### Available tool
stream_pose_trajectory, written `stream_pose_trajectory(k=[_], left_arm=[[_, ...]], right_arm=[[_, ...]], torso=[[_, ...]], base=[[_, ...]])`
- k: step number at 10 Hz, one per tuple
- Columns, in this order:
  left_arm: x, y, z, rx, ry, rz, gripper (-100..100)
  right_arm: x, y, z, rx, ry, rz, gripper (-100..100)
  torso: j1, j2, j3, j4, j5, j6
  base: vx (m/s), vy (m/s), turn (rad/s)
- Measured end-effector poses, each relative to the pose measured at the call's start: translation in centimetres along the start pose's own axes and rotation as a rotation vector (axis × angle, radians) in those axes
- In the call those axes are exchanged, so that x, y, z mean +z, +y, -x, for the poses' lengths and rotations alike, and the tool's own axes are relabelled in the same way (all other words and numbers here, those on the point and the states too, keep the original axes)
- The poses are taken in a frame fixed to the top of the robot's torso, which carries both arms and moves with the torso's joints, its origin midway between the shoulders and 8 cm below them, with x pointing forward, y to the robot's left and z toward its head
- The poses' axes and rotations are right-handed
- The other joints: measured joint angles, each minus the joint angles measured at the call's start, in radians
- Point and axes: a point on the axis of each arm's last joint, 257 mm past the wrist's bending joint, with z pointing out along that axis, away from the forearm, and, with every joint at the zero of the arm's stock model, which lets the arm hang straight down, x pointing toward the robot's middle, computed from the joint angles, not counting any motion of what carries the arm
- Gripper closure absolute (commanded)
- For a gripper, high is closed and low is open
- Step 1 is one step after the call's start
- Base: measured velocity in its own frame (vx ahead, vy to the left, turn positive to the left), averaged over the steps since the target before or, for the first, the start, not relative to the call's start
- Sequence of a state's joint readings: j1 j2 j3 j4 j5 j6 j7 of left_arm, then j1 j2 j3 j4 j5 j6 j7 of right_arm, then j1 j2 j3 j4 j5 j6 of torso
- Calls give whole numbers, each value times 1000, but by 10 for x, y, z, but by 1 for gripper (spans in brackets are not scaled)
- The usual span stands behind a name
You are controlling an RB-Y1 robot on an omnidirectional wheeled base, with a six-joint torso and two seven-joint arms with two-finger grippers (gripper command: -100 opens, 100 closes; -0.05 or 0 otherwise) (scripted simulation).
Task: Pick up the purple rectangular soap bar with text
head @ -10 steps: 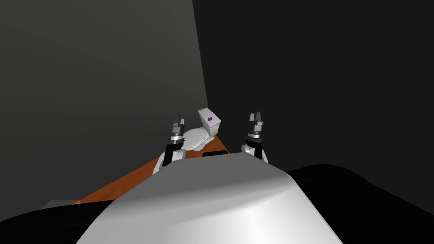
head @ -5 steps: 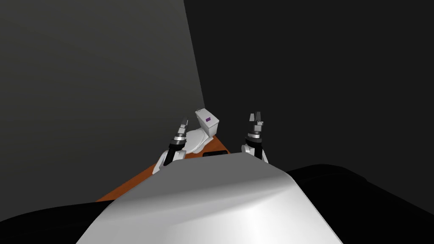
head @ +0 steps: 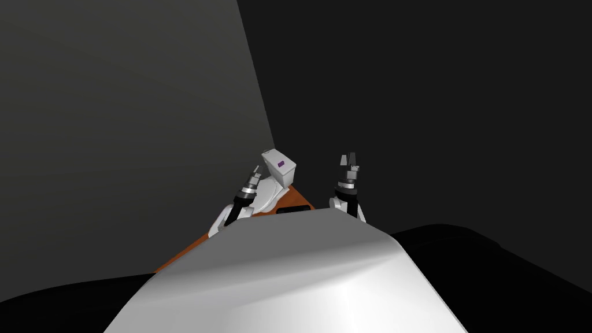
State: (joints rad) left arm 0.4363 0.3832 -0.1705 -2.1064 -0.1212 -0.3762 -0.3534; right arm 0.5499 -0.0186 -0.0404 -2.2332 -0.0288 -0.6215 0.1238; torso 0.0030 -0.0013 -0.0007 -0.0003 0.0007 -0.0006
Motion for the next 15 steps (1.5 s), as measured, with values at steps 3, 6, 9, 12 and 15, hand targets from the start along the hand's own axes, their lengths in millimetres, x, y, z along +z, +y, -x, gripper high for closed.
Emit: stream_pose_trajectory(k=[3, 6, 9, 12, 15], left_arm=[[-4, 1, -22, 100, 71, -16, -100], [-10, 3, -40, 201, 144, -36, -100], [-20, 8, -63, 305, 220, -66, -100], [-30, 9, -83, 414, 295, -101, -100], [-45, 14, -103, 522, 371, -144, -100]], right_arm=[[0, 0, 0, 0, 0, 0, 0], [0, 0, 0, 0, 0, 0, 0], [0, 0, 0, 0, 0, 0, 0], [0, 0, 0, 0, 0, 0, 0], [0, 0, 0, 0, 0, 0, 0]], torso=[[0, 0, 0, 0, 0, 0], [0, 0, 0, 0, 0, 0], [1, 0, 0, 0, 0, 0], [0, 0, 0, 0, 0, 0], [0, 0, 0, 0, 0, 0]], base=[[4, 44, -154], [-1, 37, -164], [-1, 48, -176], [-5, 36, -175], [-5, 41, -176]])
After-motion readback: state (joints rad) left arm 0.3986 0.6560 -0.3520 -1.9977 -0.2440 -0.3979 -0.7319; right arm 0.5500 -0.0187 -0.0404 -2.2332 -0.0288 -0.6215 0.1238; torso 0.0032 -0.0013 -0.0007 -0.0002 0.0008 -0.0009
